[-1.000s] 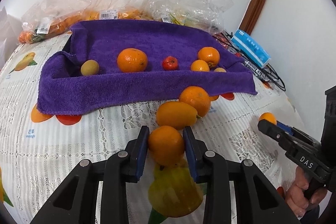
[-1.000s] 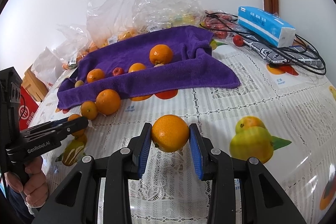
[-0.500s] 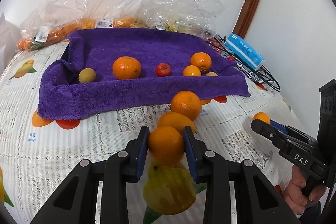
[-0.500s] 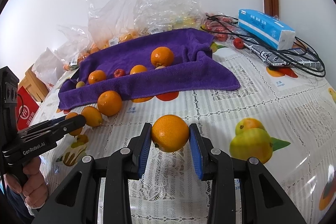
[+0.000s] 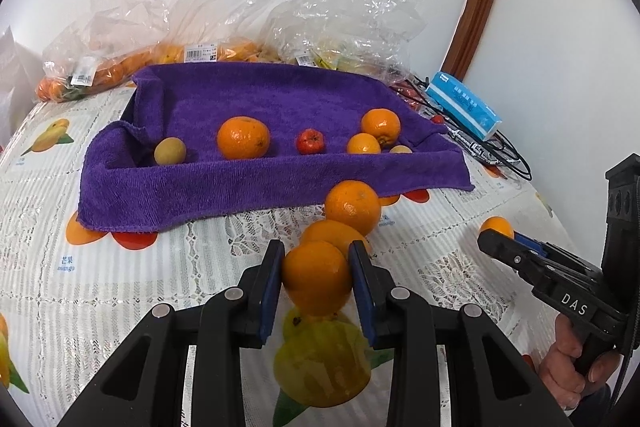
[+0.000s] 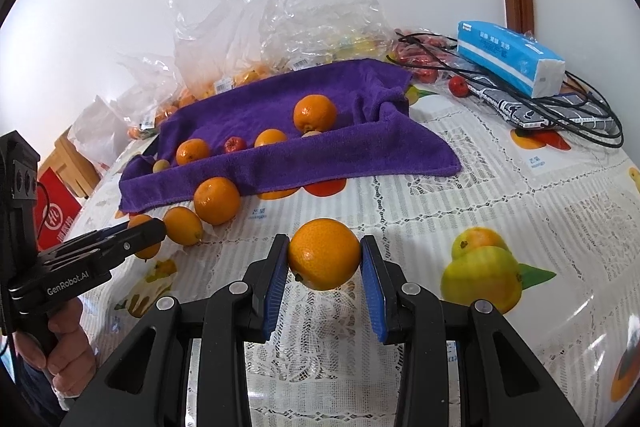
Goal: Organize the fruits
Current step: 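Lift the mandarin with the left tool while the right tool holds its mandarin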
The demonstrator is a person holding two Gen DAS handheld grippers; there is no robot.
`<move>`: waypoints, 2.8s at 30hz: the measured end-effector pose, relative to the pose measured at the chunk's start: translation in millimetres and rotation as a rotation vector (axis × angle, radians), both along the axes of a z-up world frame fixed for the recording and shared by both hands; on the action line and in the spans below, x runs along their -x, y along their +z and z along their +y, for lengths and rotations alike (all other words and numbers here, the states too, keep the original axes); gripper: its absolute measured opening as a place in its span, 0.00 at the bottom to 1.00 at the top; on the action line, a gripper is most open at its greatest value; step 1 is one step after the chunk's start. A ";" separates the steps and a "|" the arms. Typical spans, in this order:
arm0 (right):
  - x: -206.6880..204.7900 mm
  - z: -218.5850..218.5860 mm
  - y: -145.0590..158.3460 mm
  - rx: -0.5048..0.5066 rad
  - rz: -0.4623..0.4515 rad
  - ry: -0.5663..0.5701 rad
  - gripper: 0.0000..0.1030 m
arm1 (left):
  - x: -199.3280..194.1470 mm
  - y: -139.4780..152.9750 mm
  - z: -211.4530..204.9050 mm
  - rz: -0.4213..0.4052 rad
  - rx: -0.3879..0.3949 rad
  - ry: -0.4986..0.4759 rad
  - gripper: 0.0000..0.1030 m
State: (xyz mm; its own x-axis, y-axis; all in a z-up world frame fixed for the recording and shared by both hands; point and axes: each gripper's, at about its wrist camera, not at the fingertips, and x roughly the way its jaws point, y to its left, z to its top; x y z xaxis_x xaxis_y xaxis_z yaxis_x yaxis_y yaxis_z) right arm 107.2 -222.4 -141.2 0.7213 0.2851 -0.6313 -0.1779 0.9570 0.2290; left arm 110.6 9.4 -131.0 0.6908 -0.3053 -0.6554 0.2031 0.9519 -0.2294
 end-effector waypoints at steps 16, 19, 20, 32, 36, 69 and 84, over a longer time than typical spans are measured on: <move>3.8 0.8 1.8 -0.029 -0.017 0.028 0.35 | 4.1 3.1 -6.0 -0.015 -0.003 -0.021 0.30; 4.3 1.2 1.7 -0.031 -0.018 0.029 0.35 | 4.6 3.6 -6.1 -0.017 -0.003 -0.021 0.30; 4.4 1.4 1.8 -0.031 -0.019 0.030 0.35 | 4.1 3.3 -5.5 -0.017 -0.003 -0.022 0.30; 5.5 3.0 2.7 -0.030 -0.023 0.034 0.35 | 7.8 6.4 -7.1 -0.032 0.001 -0.026 0.31; 5.8 3.6 2.5 -0.031 -0.026 0.034 0.35 | 9.3 7.3 -8.3 -0.038 0.001 -0.027 0.31; 19.6 9.2 12.7 -0.011 -0.050 0.034 0.35 | 13.0 12.8 1.2 -0.052 0.001 0.039 0.30; 30.8 22.9 39.1 0.066 -0.110 0.019 0.35 | 20.5 37.4 6.8 -0.064 0.033 0.080 0.31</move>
